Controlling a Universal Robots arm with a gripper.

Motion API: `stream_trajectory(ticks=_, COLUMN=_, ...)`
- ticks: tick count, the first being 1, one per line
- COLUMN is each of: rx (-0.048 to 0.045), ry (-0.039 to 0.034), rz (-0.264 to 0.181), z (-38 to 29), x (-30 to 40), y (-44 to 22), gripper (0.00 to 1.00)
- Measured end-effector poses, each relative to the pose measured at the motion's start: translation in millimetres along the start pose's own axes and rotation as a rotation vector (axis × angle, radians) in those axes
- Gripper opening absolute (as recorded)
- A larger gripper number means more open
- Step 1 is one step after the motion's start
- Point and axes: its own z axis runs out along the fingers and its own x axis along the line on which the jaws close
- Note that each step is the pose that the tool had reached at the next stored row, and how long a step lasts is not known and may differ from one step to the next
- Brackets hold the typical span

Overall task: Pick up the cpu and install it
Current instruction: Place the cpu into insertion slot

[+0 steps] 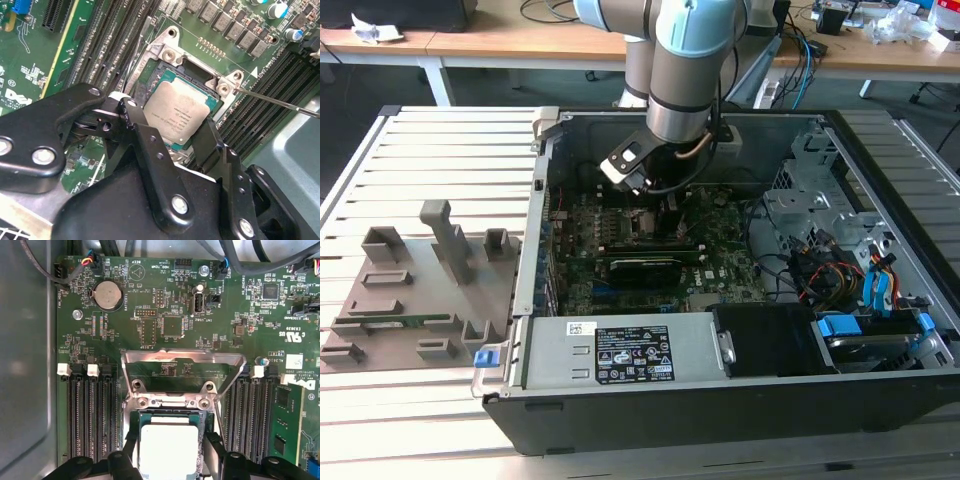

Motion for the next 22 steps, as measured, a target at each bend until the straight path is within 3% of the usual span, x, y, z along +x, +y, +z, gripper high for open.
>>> stream_trajectory(ticks=7, rx=0.0, ry=-0.0004, rz=0.0, z=0.0, x=-2.6, y=-0.1, gripper=0.62)
stream_trajectory(ticks=11, rx=0.0001, ry=-0.0006, rz=0.0, z=-8.4, x=-2.8, y=-0.4, gripper=0.62)
stream_trajectory(ticks=15, rx=0.0002, ry=-0.0007, rz=0.0, z=-9.5, x=-2.8, y=-0.5, gripper=0.62)
stream_trajectory(ticks=20, rx=0.0, ry=0.003, rz=0.0, z=-12.8, x=8.2, y=-0.4, gripper=0.61)
stream_trajectory(ticks=22, rx=0.0, ry=0.0029, rz=0.0, z=-25.1, x=10.5, y=-0.9, gripper=0.48)
